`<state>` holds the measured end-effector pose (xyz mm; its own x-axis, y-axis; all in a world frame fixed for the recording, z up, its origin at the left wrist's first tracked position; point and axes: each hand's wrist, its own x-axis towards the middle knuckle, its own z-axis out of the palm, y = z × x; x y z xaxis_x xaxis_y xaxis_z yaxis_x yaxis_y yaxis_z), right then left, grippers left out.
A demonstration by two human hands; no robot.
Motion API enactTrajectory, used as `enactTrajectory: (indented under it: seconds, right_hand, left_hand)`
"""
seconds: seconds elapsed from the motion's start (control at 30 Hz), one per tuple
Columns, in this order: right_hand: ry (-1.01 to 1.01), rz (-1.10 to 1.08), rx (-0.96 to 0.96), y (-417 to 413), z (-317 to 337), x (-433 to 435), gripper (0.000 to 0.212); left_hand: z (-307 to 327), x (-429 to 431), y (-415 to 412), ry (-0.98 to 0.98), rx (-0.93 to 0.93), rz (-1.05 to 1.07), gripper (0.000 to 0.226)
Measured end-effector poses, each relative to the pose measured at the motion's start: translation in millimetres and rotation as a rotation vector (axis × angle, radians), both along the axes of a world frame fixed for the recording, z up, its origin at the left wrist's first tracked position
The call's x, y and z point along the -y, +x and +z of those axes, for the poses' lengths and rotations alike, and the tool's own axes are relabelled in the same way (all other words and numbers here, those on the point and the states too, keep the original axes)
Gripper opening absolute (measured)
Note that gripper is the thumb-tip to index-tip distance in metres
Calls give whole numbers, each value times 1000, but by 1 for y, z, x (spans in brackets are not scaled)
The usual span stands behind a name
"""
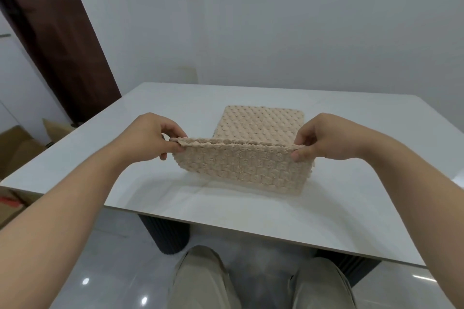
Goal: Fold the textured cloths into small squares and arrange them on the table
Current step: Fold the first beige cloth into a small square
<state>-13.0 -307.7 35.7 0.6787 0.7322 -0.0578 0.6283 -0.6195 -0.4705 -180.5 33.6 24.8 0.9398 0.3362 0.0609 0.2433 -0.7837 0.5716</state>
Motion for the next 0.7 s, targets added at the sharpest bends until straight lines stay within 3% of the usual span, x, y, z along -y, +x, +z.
enactTrajectory:
  seconds: [0.23,0.37,0.5,0.7]
  right_hand:
    - [3,13,-41,-5,3,1,15]
    - [8,42,-118,-10,7,2,16]
    - [-8,17,-102,-17,6,0,17]
    - [145,-54,-122,-23,3,6,11]
  left_hand:
    - [2,0,-11,-229,-106,-36,8]
    - [2,-5,-13,-406,-149,-34,18]
    - [1,-2,-13,-405,-135,-58,22]
    - [1,7,-14,-399,3,-42,20]
